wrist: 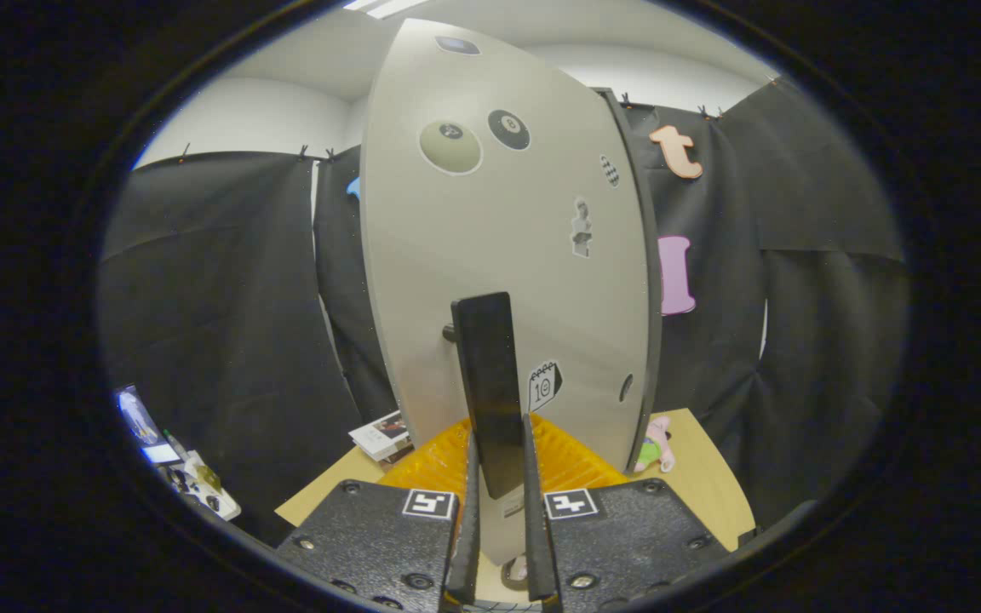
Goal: Open the shoe cabinet door, grab the shoes and put them into the shoe cabinet, then close the shoe cabinet door.
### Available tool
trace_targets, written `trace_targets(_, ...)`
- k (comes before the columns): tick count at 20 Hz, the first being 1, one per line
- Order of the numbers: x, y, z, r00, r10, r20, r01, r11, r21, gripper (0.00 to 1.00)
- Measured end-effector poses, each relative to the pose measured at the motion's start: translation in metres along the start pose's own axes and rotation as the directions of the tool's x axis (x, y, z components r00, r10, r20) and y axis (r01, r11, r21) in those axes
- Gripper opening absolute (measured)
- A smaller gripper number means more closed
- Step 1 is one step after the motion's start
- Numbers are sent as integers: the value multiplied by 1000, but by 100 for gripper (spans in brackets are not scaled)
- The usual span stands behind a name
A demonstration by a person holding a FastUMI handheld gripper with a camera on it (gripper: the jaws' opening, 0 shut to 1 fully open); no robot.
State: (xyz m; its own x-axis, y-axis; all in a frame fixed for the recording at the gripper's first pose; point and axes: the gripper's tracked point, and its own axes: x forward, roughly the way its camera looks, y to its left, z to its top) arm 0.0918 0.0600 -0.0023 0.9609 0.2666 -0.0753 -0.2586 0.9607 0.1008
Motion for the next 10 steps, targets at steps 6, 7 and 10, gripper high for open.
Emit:
trace_targets(6,-25,-30,1,1000,-22,-11,22,1000,-11,17)
trace_targets(7,-28,-37,1,1000,-24,-16,24,1000,-18,16)
trace_targets(10,-36,-55,2,999,-47,-14,47,999,-18,12)
